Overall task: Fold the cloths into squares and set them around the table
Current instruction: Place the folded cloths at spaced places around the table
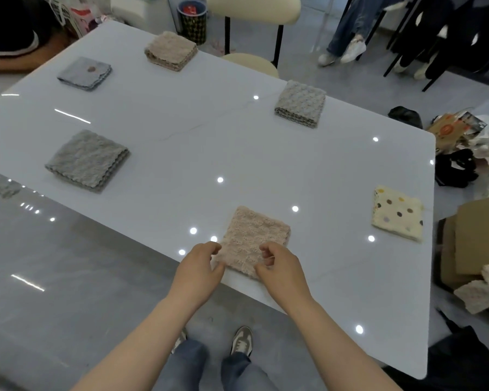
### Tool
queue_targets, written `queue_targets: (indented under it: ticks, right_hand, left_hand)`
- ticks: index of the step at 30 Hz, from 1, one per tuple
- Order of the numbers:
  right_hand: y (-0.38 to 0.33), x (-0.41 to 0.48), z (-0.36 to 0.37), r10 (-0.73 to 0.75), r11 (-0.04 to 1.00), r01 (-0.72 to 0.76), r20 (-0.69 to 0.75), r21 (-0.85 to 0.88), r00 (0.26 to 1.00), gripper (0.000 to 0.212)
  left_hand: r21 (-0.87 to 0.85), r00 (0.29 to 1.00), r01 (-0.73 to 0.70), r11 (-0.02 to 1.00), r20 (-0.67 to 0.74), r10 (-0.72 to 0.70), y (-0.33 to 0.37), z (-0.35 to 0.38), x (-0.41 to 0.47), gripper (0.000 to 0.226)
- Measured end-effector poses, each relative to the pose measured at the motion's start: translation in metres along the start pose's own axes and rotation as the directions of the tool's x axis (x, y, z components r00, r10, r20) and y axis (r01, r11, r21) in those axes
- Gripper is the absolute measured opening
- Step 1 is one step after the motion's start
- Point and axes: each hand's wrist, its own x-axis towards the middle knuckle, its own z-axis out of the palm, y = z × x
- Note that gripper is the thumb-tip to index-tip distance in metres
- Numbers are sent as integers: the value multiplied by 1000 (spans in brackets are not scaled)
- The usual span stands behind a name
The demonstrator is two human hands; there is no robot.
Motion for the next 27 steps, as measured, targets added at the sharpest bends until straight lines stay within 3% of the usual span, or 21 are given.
queue_targets:
  ticks: [27]
  right_hand:
    - [-215,16,193,-63,998,64,60,-20,996,33]
  left_hand:
    - [-95,987,112,989,-103,-122,-199,-208,11,32]
